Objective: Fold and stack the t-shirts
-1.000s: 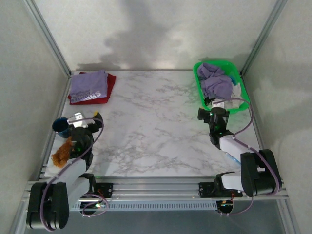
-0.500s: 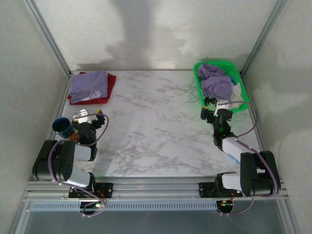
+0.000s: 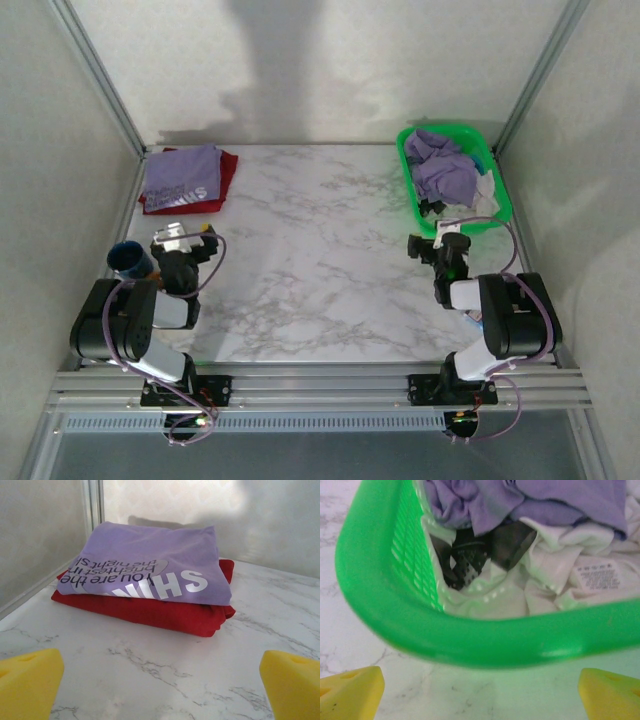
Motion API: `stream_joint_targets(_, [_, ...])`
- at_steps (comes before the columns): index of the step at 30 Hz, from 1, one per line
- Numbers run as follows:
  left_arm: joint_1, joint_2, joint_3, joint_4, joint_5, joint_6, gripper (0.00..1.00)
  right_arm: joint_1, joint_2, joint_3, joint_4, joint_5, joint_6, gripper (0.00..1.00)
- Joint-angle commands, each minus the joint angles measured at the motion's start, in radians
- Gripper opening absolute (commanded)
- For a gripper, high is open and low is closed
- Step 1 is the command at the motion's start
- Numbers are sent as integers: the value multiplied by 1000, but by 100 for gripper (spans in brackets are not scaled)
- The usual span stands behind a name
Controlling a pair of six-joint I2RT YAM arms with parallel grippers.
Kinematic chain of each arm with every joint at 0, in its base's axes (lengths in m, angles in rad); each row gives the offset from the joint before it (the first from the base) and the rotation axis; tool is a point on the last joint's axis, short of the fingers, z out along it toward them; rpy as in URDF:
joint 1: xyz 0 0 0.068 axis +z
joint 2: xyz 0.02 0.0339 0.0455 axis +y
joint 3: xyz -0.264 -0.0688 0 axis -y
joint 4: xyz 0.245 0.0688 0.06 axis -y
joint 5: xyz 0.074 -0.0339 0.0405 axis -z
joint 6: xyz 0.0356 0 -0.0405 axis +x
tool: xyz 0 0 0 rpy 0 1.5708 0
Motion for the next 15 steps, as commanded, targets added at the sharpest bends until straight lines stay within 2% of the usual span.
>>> stream_joint_targets(1, [8,6,13,17,-5,-17,100,-10,1,20,26,-32,-9,99])
stream_joint_targets(15, [4,5,8,31,-34,-21,100,-10,1,21,25,-32,-10,99])
